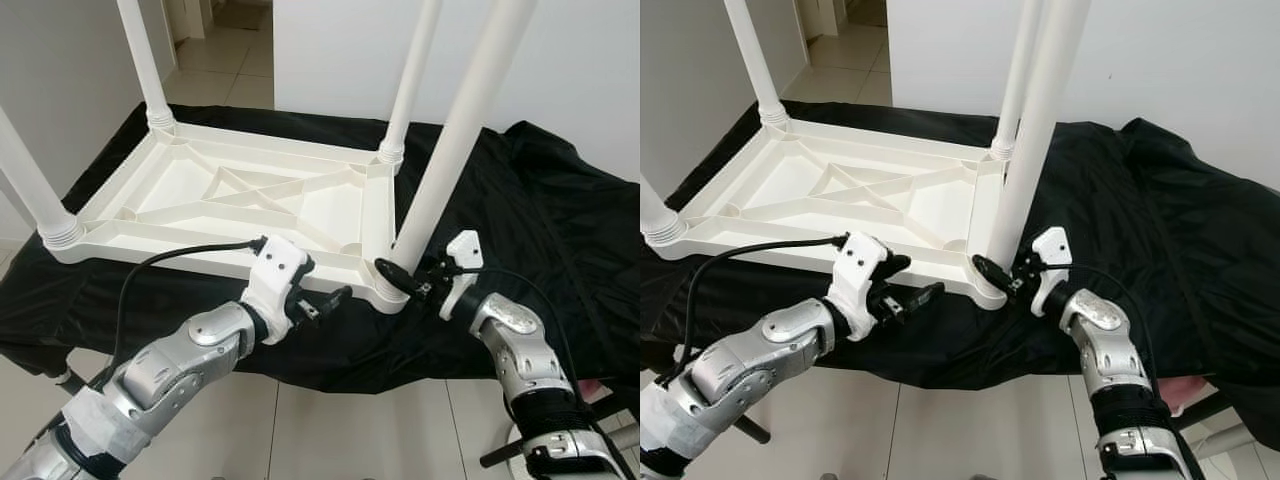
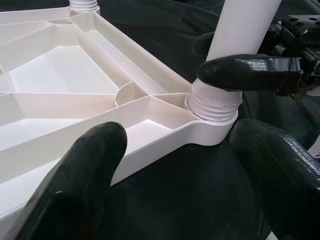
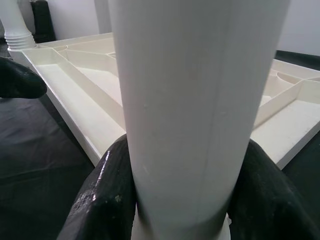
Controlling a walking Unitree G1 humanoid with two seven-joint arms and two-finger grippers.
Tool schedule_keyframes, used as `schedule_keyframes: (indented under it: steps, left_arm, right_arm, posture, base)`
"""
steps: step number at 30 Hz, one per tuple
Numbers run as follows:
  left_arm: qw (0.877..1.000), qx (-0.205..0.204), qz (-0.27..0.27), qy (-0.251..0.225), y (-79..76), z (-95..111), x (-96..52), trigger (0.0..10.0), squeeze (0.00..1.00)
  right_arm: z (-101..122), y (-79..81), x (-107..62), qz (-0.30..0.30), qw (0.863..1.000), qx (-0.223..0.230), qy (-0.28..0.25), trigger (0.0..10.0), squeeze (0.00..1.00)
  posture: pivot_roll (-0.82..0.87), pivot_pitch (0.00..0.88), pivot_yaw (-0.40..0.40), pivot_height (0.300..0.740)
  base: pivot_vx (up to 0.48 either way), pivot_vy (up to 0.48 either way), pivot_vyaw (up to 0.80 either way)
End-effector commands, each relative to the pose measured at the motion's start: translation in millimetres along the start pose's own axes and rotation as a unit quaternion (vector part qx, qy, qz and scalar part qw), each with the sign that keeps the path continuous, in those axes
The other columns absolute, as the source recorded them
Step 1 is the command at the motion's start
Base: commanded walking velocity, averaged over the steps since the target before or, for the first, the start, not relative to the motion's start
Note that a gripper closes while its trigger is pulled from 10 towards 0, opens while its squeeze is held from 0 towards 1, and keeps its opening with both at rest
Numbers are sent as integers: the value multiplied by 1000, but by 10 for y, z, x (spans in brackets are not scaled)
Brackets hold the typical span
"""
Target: Building children table
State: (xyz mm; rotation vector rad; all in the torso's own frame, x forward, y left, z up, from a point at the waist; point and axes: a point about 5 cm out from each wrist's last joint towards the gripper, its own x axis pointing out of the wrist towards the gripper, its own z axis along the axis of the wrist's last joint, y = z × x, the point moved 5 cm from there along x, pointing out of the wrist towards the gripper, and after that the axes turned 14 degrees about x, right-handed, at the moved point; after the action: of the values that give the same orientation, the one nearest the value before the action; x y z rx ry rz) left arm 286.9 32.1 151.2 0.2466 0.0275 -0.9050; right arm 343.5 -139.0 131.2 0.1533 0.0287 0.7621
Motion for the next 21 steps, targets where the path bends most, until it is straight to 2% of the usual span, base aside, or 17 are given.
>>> schedule_keyframes:
  steps: [1, 10, 12, 16, 17, 18, 20, 21]
  left_arm:
    - [984, 11, -174, -38, -345, 48, -74, 10000, 0]
    - [983, 13, -178, -41, -346, 49, -55, 10000, 0]
    - [983, 12, -179, -42, -339, 51, -52, 10000, 0]
    - [983, 13, -179, -40, -325, 34, -47, 10000, 0]
    - [983, 14, -178, -38, -314, 12, -37, 10000, 0]
    - [983, 14, -178, -38, -314, 12, -37, 10000, 0]
    - [984, 17, -176, -36, -289, -12, -20, 10000, 0]
    - [984, 18, -174, -36, -270, -12, -15, 10000, 0]
  right_arm:
    - [-169, 49, -10, -6, 1000, 20, 14, 9804, 0]
    - [-140, 268, 82, -62, 998, 15, -16, 10000, 0]
    - [-117, 351, 117, -83, 996, 28, -32, 10000, 0]
    - [-97, 418, 160, -115, 991, 46, -50, 10000, 0]
    - [-89, 424, 188, -158, 984, 60, -65, 10000, 0]
    - [-89, 424, 188, -158, 984, 60, -65, 10000, 0]
    - [-77, 395, 196, -242, 963, 76, -89, 10000, 0]
    - [-79, 352, 163, -292, 947, 85, -99, 10000, 0]
  posture:
    - [-7, 0, -34, 740]
    - [-22, 0, -26, 740]
    - [-27, 0, -24, 740]
    - [-34, 0, -19, 740]
    - [-42, 0, -18, 740]
    - [-42, 0, -18, 740]
    - [-45, 0, -19, 740]
    - [-46, 0, -17, 740]
  base:
    - [0, 0, 0]
    - [0, 0, 0]
    - [0, 0, 0]
    - [0, 0, 0]
    - [0, 0, 0]
    - [0, 0, 0]
    - [0, 0, 0]
    - [0, 0, 0]
